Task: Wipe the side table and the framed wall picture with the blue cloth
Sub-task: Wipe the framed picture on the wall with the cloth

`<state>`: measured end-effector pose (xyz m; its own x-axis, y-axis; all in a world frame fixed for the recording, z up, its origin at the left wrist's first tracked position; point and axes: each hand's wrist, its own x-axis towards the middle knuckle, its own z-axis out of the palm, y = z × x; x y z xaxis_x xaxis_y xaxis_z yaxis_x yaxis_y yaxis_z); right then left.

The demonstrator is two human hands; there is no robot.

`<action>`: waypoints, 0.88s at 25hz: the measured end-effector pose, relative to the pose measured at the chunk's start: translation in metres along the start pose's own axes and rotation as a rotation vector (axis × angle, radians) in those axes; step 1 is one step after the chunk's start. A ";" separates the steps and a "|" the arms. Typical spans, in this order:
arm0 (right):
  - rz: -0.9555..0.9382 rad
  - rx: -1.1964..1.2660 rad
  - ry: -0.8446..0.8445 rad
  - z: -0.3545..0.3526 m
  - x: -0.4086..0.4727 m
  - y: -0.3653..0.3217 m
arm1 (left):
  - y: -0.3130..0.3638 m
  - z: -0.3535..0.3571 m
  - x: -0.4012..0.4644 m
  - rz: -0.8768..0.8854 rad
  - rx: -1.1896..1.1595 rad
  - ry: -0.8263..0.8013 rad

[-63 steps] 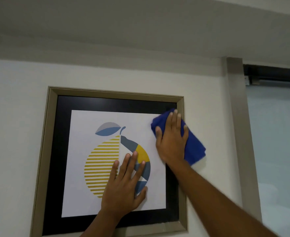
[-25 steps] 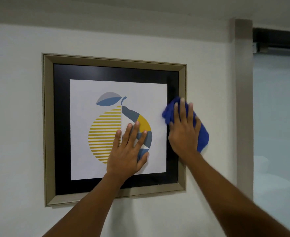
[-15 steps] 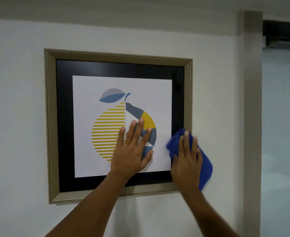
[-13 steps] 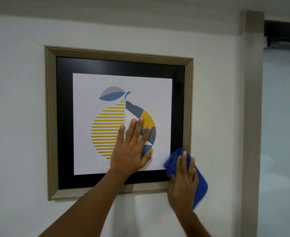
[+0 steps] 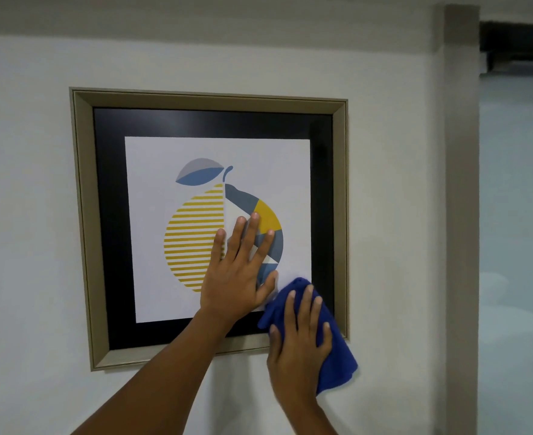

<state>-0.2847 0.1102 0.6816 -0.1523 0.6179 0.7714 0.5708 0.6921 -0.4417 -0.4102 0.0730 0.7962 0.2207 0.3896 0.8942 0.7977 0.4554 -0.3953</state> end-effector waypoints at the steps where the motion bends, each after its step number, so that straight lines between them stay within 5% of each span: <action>1: 0.033 -0.008 -0.009 -0.005 0.006 0.010 | 0.000 -0.001 0.000 0.003 0.008 0.002; 8: -0.138 -0.304 0.015 -0.033 0.039 0.086 | 0.000 0.002 0.001 0.003 0.014 0.016; 18: -0.243 -0.206 0.284 -0.127 0.239 -0.014 | 0.000 -0.002 0.000 -0.001 -0.005 -0.001; 22: -0.250 -0.178 0.333 -0.119 0.241 -0.016 | 0.001 -0.003 0.000 -0.003 -0.007 -0.010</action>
<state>-0.2340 0.2037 0.9288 -0.0524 0.2660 0.9626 0.6835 0.7123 -0.1596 -0.4075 0.0709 0.7960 0.2129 0.3967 0.8929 0.8022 0.4507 -0.3915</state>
